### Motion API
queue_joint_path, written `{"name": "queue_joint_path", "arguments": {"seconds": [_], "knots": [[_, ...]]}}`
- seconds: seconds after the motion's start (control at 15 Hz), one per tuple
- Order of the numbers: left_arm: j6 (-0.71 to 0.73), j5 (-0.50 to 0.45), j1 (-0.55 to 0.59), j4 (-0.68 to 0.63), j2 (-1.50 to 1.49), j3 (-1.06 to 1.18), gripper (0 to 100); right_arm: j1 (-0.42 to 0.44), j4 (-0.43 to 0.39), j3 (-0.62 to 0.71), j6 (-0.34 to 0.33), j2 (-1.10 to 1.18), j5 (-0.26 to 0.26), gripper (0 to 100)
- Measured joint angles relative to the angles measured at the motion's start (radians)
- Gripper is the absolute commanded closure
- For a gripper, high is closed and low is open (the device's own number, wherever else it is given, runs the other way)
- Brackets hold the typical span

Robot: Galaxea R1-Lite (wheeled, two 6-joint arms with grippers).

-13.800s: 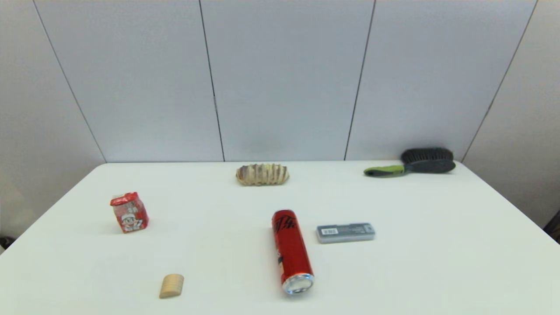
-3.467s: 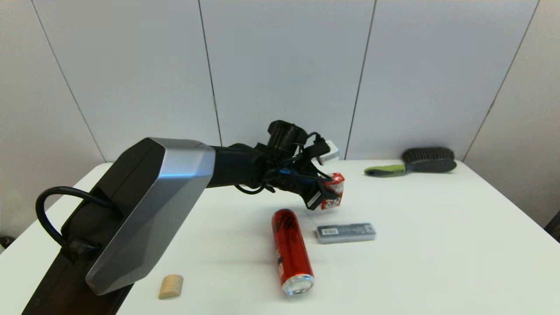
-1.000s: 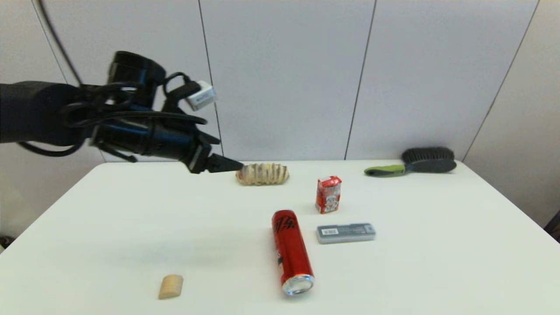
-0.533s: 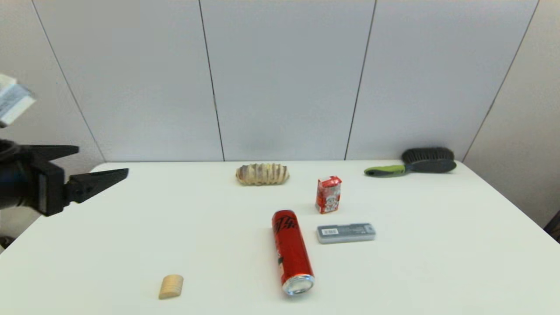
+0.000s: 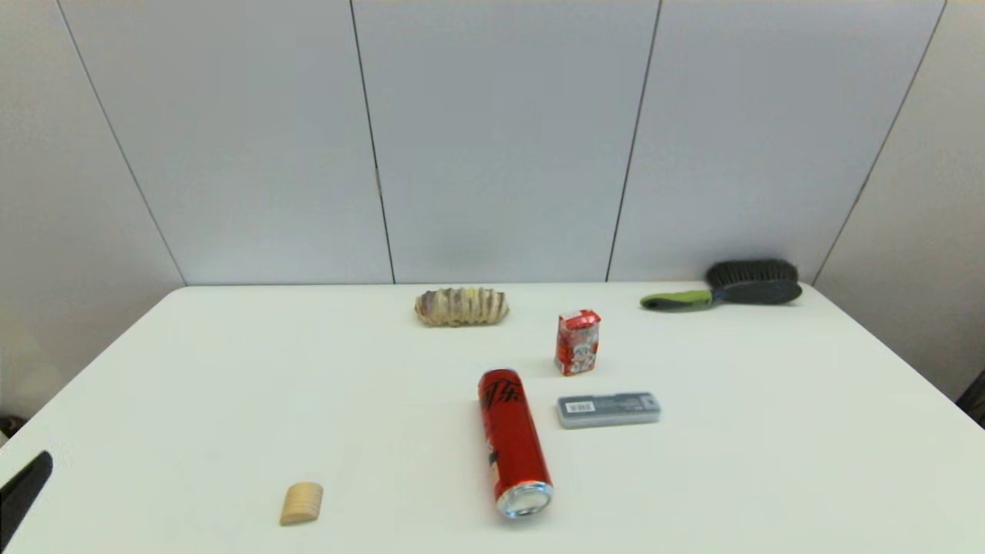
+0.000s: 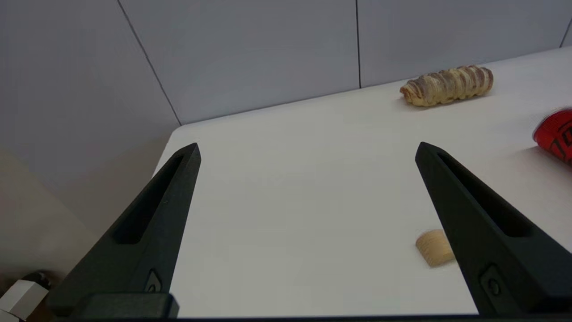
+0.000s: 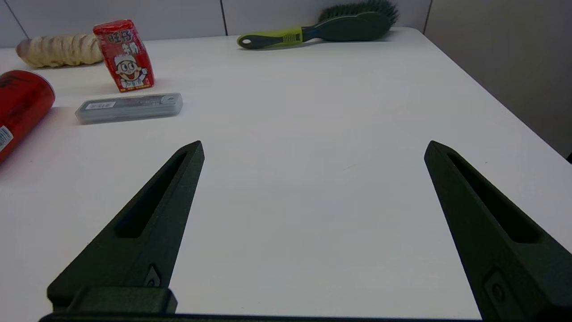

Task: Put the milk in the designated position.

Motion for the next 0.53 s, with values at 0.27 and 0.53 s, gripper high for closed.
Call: {"name": "queue_joint_path", "arguments": {"seconds": [0.27, 0.53], "knots": [[0.003, -0.004, 0.021, -0.121, -0.177, 0.191, 0, 0.000, 0.000, 0.000, 0.000, 0.000, 0.000, 0], [0.015, -0.007, 0.045, -0.083, -0.349, 0.266, 0, 0.000, 0.000, 0.000, 0.000, 0.000, 0.000, 0]]}}
